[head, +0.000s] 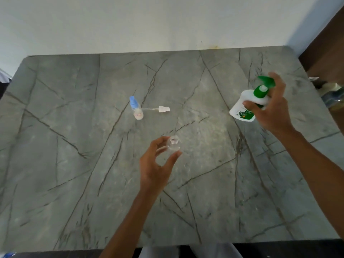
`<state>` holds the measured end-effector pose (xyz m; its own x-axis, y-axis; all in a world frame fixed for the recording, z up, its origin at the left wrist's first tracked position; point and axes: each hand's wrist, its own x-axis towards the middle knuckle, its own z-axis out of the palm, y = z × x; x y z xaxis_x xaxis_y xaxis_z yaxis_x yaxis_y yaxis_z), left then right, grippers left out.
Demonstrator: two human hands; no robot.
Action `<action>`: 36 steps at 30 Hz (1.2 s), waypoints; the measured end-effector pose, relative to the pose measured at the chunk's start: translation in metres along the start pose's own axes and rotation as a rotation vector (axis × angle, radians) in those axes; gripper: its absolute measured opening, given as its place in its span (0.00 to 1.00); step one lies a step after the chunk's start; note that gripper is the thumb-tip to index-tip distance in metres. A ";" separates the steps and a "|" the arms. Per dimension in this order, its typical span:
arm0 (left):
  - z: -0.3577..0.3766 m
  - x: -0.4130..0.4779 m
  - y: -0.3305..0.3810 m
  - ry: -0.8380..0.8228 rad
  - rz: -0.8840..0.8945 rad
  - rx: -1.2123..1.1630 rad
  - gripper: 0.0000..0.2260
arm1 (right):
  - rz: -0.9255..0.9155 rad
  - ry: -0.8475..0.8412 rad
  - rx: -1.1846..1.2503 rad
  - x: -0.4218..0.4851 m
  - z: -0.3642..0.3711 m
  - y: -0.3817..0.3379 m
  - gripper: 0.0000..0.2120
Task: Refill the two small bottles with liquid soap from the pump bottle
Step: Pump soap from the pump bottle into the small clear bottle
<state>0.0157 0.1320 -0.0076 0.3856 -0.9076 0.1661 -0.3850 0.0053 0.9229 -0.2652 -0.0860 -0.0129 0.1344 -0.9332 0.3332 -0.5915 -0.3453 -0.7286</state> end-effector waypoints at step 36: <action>-0.010 -0.013 -0.052 0.117 0.678 0.065 0.19 | -0.480 0.078 0.307 -0.181 0.077 -0.097 0.43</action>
<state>0.0391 0.1475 -0.0538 0.1283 -0.6616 0.7388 -0.6212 0.5271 0.5799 -0.1711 0.1088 -0.0489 0.2653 -0.6587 0.7041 -0.2194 -0.7523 -0.6212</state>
